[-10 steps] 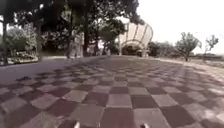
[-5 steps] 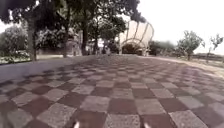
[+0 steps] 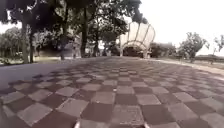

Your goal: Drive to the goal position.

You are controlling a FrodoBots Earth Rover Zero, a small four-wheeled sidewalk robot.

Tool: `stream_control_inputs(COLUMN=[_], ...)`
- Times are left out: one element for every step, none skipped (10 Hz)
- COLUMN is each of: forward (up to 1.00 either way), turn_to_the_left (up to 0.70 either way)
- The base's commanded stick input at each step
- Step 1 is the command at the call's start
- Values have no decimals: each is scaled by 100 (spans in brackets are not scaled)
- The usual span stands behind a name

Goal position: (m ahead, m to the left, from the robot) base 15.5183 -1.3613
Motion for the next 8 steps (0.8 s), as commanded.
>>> stream_control_inputs(forward=[100, 100, 100, 100, 100, 100, 100, 100], turn_to_the_left=[0, 0, 0, 0, 0, 0, 0, 0])
